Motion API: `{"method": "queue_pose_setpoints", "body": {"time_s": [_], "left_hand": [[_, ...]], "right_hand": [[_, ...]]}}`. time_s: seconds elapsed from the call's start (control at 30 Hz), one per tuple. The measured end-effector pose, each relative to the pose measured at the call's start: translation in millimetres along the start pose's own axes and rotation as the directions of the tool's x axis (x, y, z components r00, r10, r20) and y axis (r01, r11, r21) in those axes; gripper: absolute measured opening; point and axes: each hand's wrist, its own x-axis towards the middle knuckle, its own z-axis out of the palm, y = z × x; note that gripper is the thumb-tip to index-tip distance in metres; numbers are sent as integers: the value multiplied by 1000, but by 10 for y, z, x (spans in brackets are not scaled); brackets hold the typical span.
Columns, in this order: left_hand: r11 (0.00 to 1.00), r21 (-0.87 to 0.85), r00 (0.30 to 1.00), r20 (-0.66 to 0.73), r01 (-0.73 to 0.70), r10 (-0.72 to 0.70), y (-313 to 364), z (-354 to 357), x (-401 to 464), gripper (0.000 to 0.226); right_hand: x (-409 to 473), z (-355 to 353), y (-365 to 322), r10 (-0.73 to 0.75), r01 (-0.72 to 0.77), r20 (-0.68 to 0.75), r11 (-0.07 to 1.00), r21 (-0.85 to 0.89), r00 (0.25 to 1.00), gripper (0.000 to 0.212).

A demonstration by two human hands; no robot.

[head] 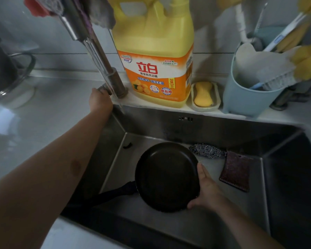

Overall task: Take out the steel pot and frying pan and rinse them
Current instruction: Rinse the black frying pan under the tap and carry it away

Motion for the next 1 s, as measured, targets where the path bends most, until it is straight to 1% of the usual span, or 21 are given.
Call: {"method": "queue_pose_setpoints", "body": {"time_s": [0.1,0.2,0.33,0.37,0.4,0.43,0.47,0.5,0.53,0.57,0.6,0.63,0.67,0.73,0.83,0.93,0.97,1.0], "left_hand": [[999,-38,1000,19,-21,22,-35,-8,4,33],[993,-101,997,35,-62,66,-76,-44,-57,38],[968,-243,992,92,-56,80,-139,-166,-213,44],[972,-226,993,85,-61,82,-215,-164,-290,44],[982,-174,992,84,-79,95,-339,-134,-392,43],[990,-88,986,118,-107,117,-500,-83,-525,45],[991,15,967,220,-135,128,-707,-14,-681,55],[982,105,920,376,-160,110,-925,62,-847,72],[969,161,833,548,-187,70,-1158,160,-974,92],[954,202,726,687,-222,24,-1362,251,-1104,110],[934,240,630,776,-265,-20,-1537,343,-1199,124],[912,271,565,823,-308,-54,-1670,432,-1271,134],[896,265,527,849,-357,-41,-1746,504,-1334,142],[890,198,486,874,-410,30,-1870,625,-1391,155],[882,171,452,890,-439,53,-1971,676,-1403,161],[912,119,472,877,-392,89,-1969,687,-1434,159],[924,114,478,875,-364,80,-1930,678,-1444,157],[925,101,479,873,-365,94,-1892,670,-1440,153]], "right_hand": [[-9,-7,0,-14,14,-7,1000,8,1000,159],[-5,-10,5,-14,14,-5,1000,9,1000,158],[-11,-18,9,-20,20,-6,1000,4,1000,157],[-16,-25,11,-19,19,-6,1000,2,1000,156],[-17,-25,19,-20,20,-6,1000,5,1000,156],[-17,-26,20,-22,22,-6,1000,10,1000,156],[-12,-23,20,-21,21,-6,1000,16,1000,157],[-8,-20,17,-20,20,-6,1000,16,1000,158],[0,-17,18,-18,18,-7,1000,19,1000,158],[11,-14,15,-16,16,-7,1000,22,1000,159],[22,-6,19,-17,17,-7,999,27,1000,160],[32,1,24,-20,20,-7,999,27,1000,161],[43,9,31,-20,20,-3,999,30,1000,162],[57,27,49,-16,16,3,999,39,1000,163],[72,42,80,-30,30,4,997,66,1000,164],[87,68,103,-53,52,2,993,109,999,163],[93,67,101,-58,58,1,991,118,998,163],[100,60,97,-60,59,4,990,128,998,164]]}}
